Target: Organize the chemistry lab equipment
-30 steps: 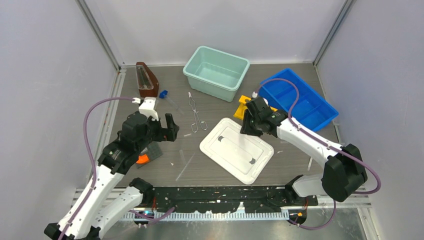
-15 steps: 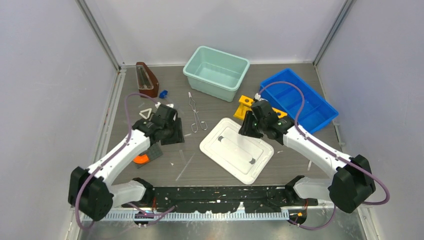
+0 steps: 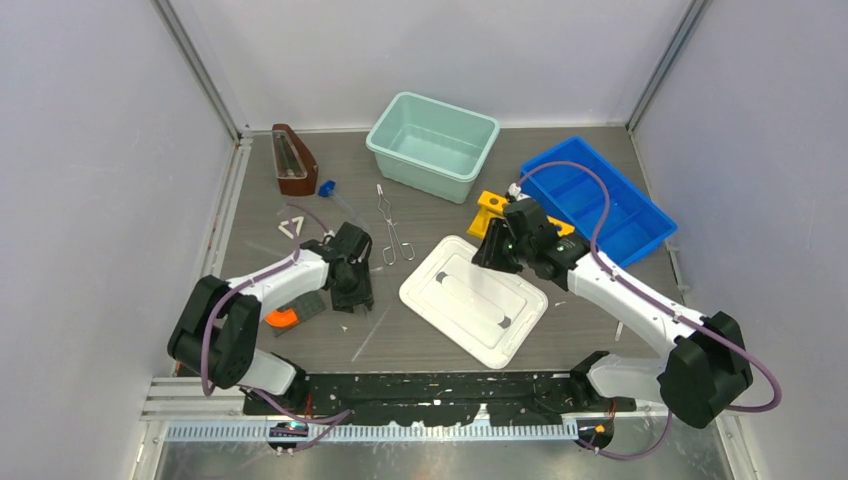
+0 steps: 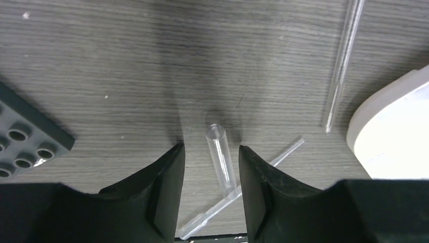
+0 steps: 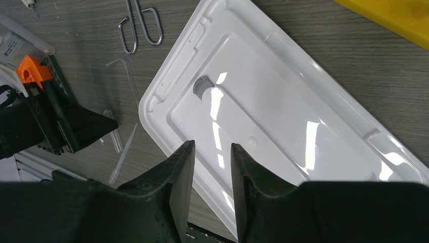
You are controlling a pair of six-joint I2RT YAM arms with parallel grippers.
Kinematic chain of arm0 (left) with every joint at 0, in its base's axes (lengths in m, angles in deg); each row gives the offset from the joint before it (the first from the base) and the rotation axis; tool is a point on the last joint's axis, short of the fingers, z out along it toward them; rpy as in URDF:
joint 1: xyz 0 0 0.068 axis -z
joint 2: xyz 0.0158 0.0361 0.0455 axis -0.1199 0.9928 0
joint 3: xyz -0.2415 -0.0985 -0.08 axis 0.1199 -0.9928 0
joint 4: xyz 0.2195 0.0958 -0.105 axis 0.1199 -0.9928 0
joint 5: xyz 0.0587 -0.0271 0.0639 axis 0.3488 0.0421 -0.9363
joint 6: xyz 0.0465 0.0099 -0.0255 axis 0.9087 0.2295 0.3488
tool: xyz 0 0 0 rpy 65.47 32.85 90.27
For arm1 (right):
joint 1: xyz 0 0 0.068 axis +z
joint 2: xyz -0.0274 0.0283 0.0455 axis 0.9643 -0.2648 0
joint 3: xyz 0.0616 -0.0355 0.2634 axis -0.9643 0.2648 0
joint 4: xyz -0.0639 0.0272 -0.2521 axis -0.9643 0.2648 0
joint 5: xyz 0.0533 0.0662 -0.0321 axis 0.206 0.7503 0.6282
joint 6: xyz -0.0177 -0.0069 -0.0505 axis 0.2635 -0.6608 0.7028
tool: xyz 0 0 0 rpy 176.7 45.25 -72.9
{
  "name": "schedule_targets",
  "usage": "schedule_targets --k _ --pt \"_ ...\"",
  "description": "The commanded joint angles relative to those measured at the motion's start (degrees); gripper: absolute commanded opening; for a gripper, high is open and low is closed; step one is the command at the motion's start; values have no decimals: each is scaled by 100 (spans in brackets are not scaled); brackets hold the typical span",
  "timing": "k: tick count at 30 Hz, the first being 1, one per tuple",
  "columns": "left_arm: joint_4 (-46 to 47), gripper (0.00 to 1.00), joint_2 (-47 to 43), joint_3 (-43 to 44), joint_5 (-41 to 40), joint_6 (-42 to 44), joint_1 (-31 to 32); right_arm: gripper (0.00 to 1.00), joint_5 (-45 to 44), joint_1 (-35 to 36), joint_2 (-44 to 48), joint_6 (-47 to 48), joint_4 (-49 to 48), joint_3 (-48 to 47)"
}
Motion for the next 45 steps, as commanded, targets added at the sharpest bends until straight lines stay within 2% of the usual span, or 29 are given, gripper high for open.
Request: schedule_targets --k 1,13,20,26,32,38,41,45 --pt "469 45 272 -1 288 -85 0 39 23 25 358 20 -14 12" --pt "501 17 78 -22 585 33 0 39 21 30 611 94 183 -86" --pt "97 16 -425 583 546 555 0 39 418 30 656 -2 192 -467" --pt "99 14 -960 1127 1506 1137 7 39 601 30 605 -146 181 -905" --pt "393 13 -1598 1341 2605 1415 45 39 1724 30 398 -720 -160 -1065" --pt "-97 13 -1648 1819 2770 1860 305 49 2688 49 -71 -1007 -200 -1325" --pt "-63 13 -1643 1834 2798 2081 526 53 2994 94 -220 -1219 -451 -1329" --pt "240 13 -1639 1649 2854 2267 792 54 3340 133 -501 -1396 -720 -1355"
